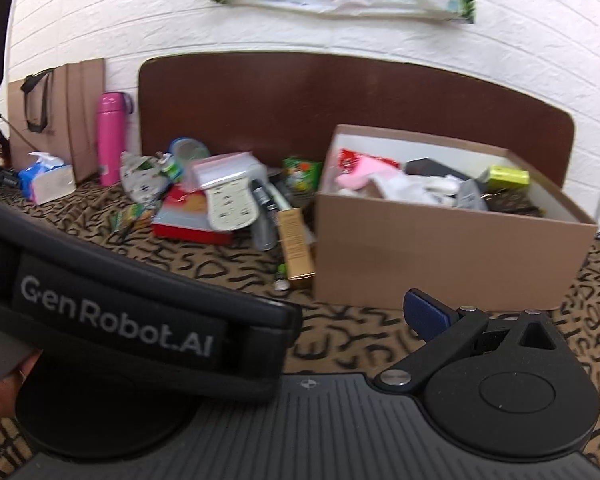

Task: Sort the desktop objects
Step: 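Withdraw the left gripper from the box toward the blue-rimmed mesh net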

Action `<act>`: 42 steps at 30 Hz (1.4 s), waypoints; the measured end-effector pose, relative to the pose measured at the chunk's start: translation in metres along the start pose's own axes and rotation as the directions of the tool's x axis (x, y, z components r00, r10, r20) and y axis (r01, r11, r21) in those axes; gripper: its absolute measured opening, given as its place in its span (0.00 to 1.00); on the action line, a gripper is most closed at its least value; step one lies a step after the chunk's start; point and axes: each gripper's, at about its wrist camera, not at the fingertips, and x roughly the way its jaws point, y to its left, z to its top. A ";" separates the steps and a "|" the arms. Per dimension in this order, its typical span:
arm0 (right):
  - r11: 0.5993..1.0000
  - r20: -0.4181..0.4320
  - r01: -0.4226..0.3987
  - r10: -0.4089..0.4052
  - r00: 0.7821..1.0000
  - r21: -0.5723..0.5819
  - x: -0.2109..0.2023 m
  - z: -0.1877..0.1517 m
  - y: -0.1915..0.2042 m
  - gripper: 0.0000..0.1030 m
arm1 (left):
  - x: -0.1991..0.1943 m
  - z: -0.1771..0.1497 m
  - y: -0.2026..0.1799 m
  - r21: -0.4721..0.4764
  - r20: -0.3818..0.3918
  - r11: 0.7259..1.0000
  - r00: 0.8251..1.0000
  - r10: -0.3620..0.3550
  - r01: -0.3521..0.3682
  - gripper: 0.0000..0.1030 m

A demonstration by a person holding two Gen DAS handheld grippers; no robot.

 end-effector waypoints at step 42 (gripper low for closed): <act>0.989 -0.009 -0.107 0.107 0.994 -0.105 0.137 0.052 0.068 0.89 | 0.027 0.058 0.196 -0.196 0.149 0.974 0.978 0.146 -0.116 0.84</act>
